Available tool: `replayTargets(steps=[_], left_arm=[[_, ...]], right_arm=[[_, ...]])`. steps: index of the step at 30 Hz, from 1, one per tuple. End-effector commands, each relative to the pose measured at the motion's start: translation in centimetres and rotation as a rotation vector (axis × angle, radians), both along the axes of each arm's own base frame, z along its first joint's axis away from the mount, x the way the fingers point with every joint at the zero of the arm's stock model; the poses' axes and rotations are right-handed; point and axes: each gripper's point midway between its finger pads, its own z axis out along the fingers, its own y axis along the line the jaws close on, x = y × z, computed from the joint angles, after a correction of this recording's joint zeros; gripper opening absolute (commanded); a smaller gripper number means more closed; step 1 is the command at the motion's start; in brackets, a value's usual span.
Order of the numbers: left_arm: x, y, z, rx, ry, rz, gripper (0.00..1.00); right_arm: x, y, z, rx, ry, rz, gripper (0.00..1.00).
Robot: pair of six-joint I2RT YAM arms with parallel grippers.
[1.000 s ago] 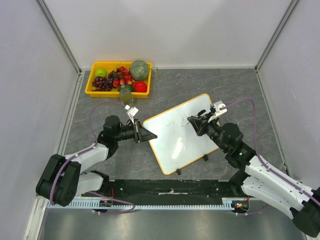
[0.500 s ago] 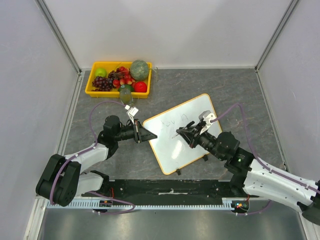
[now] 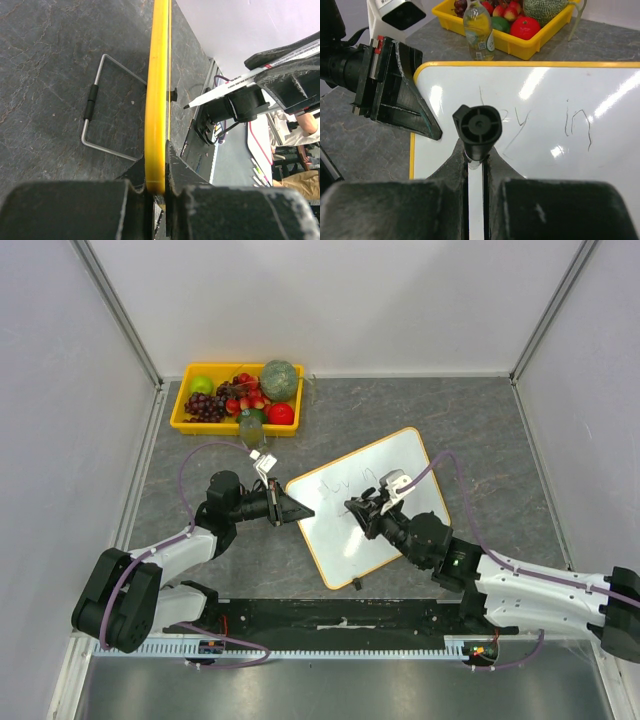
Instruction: Write a sentence on the whiteboard
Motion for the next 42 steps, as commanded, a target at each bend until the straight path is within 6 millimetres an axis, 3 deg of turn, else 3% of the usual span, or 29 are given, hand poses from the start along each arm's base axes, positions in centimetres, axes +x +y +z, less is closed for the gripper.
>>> replayTargets(steps=[1,9,17,29,38,42], left_arm=[[-2.8,0.0,-3.2,0.076,-0.084,-0.141,0.02],[-2.9,0.1,-3.2,0.077,-0.084,-0.143,0.02],[-2.9,0.1,-3.1,0.075,-0.086,-0.143,0.02],[-2.9,0.1,-3.1,0.074,-0.087,-0.142,0.02],[-2.9,0.1,-3.1,0.074,-0.087,-0.141,0.02],[-2.9,0.1,-3.1,0.075,-0.087,-0.141,0.02]], right_arm=[[0.7,0.1,1.9,0.079,-0.045,-0.041,0.0],[1.1,1.1,-0.5,0.053,-0.01,-0.043,0.0],[1.3,0.2,-4.1,-0.041,0.041,-0.09,0.0],[-0.3,-1.3,-8.8,-0.143,0.144,-0.093,0.0],[-1.6,-2.0,-10.4,-0.189,0.181,-0.086,0.0],[-1.3,-1.6,-9.7,-0.166,0.169,-0.09,0.0]])
